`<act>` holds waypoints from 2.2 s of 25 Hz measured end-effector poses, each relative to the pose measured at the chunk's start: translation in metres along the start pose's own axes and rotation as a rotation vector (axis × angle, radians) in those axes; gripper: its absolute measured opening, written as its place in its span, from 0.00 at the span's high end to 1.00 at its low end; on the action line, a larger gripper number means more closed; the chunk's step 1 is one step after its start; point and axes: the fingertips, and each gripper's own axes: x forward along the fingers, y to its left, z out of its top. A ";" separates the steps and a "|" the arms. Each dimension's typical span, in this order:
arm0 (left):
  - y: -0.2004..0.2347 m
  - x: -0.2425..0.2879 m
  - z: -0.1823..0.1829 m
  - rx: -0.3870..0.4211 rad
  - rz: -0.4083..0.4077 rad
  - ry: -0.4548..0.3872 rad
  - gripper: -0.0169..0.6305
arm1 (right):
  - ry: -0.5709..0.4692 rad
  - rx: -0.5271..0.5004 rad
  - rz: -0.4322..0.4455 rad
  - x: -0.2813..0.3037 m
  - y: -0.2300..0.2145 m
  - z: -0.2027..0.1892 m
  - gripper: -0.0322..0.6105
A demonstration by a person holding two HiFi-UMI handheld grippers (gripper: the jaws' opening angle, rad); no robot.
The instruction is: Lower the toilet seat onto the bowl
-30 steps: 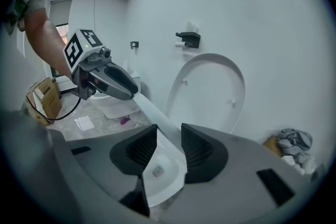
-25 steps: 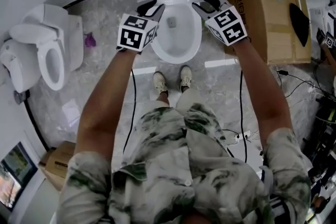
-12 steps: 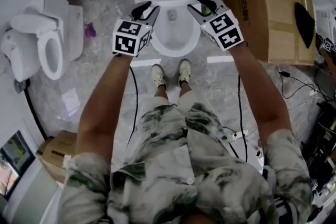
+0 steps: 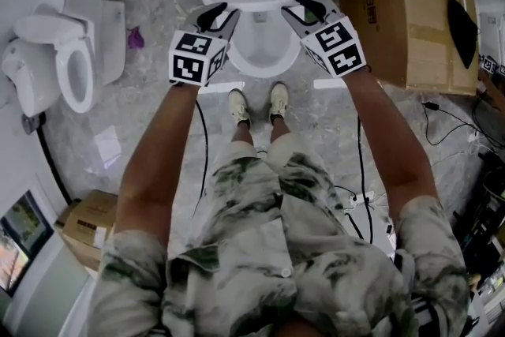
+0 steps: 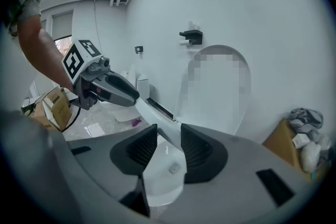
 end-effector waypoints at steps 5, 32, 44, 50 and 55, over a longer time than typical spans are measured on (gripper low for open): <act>-0.006 0.000 -0.011 -0.007 -0.001 0.015 0.79 | 0.019 0.020 0.002 -0.002 0.006 -0.011 0.71; -0.036 0.001 -0.079 -0.028 -0.024 0.124 0.82 | 0.106 0.106 0.002 -0.003 0.039 -0.074 0.75; -0.047 0.003 -0.108 -0.045 -0.017 0.162 0.82 | 0.129 0.155 0.005 -0.001 0.053 -0.100 0.77; -0.053 0.003 -0.123 -0.051 -0.016 0.184 0.82 | 0.139 0.180 0.004 0.000 0.060 -0.113 0.77; -0.057 0.006 -0.135 -0.050 -0.025 0.202 0.82 | 0.151 0.188 0.004 0.003 0.065 -0.124 0.77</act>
